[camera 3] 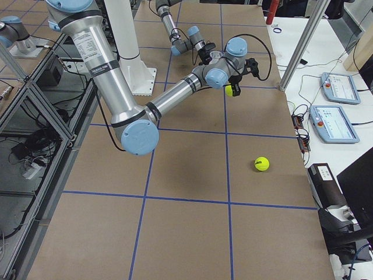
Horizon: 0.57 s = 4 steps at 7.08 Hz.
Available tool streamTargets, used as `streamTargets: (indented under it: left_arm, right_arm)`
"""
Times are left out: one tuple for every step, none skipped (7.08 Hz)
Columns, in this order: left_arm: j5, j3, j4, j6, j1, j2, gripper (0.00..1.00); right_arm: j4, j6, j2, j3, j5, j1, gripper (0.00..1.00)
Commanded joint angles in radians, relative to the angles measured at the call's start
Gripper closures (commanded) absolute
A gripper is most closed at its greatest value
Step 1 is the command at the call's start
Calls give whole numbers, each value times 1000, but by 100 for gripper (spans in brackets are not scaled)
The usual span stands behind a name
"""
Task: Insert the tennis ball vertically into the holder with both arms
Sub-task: 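Carry the yellow ball with the right gripper over the can's open top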
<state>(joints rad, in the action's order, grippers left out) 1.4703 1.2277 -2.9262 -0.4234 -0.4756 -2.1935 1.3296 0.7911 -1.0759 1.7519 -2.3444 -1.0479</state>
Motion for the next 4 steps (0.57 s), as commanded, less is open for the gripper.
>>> streamTargets:
  left_arm:
    - [-2,-1,-2,-2,0,0,7]
    - [-2,-2,-2,-2,0,1,14]
    - [-1,-8,-2,-2,2,0,18]
    - [-1,-8,-2,-2,2,0,22]
  right_arm:
    - [0,146,80,12,7,60,100]
    - [0,161,100,12,7,69,100]
    - [0,161,102,21,7,71,100]
    - [-1,192,134,27,5,84,100]
